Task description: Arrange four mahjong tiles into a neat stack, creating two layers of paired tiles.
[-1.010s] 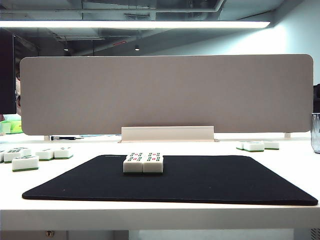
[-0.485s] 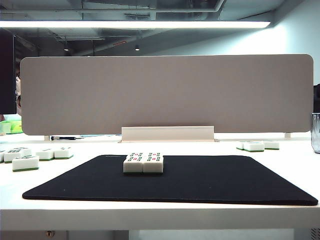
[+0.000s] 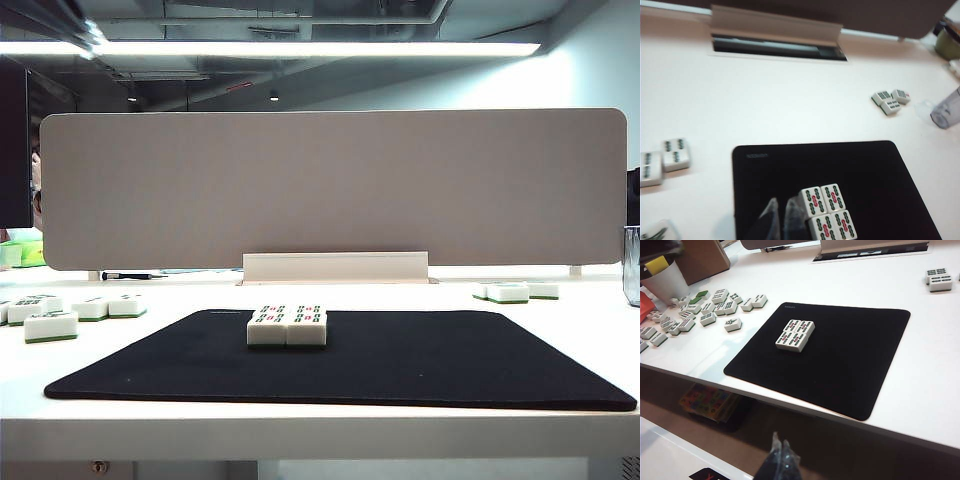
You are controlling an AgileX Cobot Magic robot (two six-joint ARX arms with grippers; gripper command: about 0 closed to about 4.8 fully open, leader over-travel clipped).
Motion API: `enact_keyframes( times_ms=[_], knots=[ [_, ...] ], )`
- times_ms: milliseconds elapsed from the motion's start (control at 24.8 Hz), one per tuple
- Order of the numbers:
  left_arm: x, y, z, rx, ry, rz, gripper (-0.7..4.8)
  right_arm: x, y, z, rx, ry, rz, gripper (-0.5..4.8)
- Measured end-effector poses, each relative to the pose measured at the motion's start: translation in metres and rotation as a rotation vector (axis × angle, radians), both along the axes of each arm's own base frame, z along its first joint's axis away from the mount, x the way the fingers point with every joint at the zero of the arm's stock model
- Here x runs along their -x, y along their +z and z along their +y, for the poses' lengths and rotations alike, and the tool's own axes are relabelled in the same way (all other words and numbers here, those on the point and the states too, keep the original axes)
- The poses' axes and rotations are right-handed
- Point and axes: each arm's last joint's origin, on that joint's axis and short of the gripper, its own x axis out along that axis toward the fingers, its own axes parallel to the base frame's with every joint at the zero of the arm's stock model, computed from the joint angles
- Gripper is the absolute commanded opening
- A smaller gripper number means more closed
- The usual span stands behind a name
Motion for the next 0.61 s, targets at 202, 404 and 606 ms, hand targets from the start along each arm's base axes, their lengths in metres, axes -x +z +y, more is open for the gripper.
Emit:
enact_keyframes(
  times_ms=[202, 404, 606],
  knots=[
    [-0.034, -0.009, -0.042, -0.065, -0.068, 0.100, 0.26, 0.000, 0.000, 0.000, 0.000, 0.000, 0.000, -0.01],
    [-0.061, -0.019, -0.077, -0.124, -0.130, 0.212, 0.26, 0.000, 0.000, 0.000, 0.000, 0.000, 0.000, -0.01],
    [-0.084, -0.018, -0.098, -0.179, -0.160, 0.342, 0.26, 0.000, 0.000, 0.000, 0.000, 0.000, 0.000, -0.01]
  ],
)
